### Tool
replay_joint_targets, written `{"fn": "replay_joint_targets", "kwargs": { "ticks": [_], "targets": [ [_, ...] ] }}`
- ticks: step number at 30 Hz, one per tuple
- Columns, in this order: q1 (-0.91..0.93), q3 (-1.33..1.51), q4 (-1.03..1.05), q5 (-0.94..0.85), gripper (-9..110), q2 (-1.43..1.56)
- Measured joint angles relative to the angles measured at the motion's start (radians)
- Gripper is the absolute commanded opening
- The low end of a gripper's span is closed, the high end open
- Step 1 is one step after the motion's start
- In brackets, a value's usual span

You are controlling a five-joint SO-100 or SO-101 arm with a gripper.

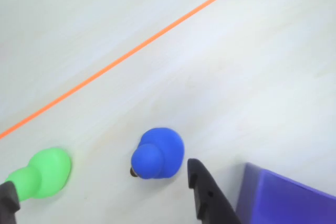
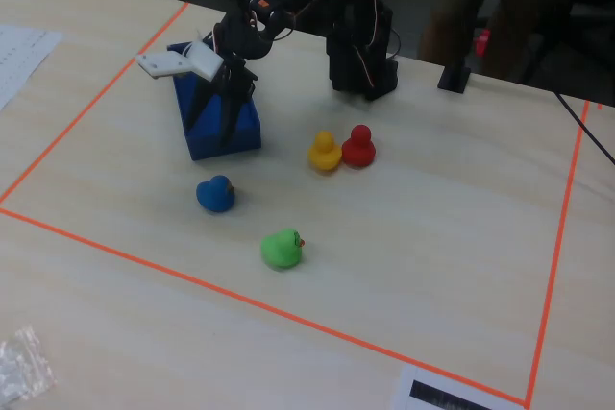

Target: Grasp blue duck and put it into box.

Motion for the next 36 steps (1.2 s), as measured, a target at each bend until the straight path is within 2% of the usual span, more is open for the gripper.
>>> {"fn": "replay_joint_targets", "kwargs": {
  "ticks": [16,36],
  "targets": [
    [0.061,0.002,-0.221,-0.012,42,-0.201],
    [-0.008,0.13,-0.365,-0.018,41,-0.339]
  ]
}}
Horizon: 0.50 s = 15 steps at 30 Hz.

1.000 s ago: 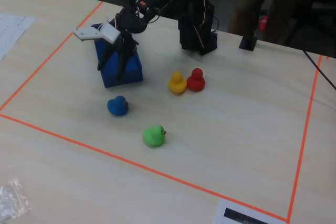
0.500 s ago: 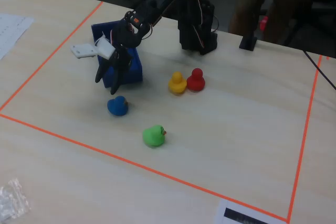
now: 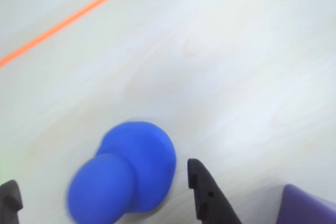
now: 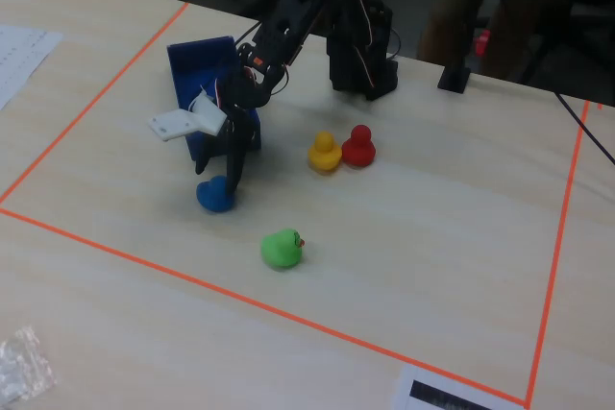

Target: Grasp blue duck and put it into box.

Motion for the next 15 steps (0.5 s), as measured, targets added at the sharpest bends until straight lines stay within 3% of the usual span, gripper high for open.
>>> {"fn": "replay_joint_targets", "kwargs": {
  "ticks": [8,11,13,15],
  "targets": [
    [0.0,-0.015,-0.003,-0.003,37,-0.051],
    [0.0,-0.041,-0.003,0.011,23,-0.075],
    [-0.005,-0.052,-0.003,0.025,3,-0.081],
    [-0.012,-0.06,-0.003,0.055,0,-0.083]
  ]
}}
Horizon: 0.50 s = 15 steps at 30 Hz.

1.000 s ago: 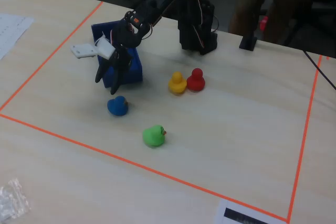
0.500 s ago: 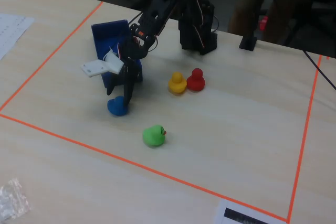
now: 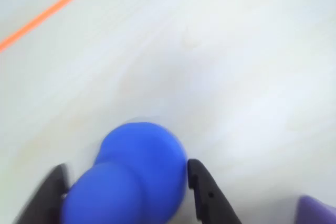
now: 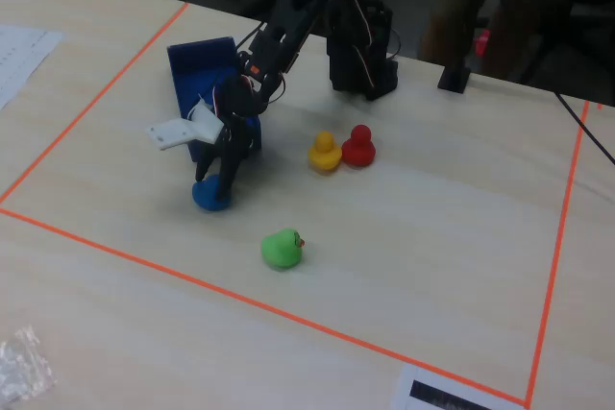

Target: Grasp blue duck and put it into box.

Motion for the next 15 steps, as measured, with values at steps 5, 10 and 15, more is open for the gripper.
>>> {"fn": "replay_joint_targets", "kwargs": {
  "ticks": [5,10,15],
  "targets": [
    [-0.032,-0.023,0.008,0.041,0,0.002],
    [-0.034,-0.025,0.063,0.061,0,0.029],
    [-0.031,0.003,0.158,0.106,0,0.143]
  ]
}}
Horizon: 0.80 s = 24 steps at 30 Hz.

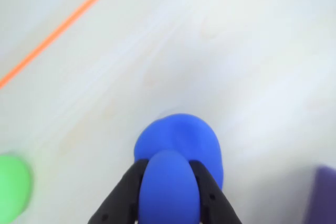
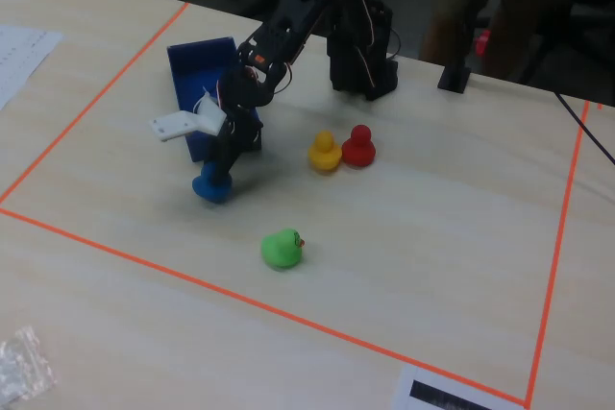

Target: Grasp blue duck and put it into box.

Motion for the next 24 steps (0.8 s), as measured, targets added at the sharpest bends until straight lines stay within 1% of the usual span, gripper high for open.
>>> {"fn": "replay_joint_targets", "kwargs": {
  "ticks": [5,9,11,14,18,20,24],
  "targets": [
    [0.066,0.037,0.172,0.012,0,0.296],
    [0.189,0.066,0.368,0.014,0,0.597],
    [0.276,0.098,0.425,0.005,0,0.726],
    [0.42,0.167,0.428,-0.034,0,0.851],
    [0.595,0.268,0.428,-0.121,0,0.92],
    [0.641,0.334,0.423,-0.178,0,0.93],
    [0.643,0.476,0.359,-0.276,0,0.911]
  ]
}}
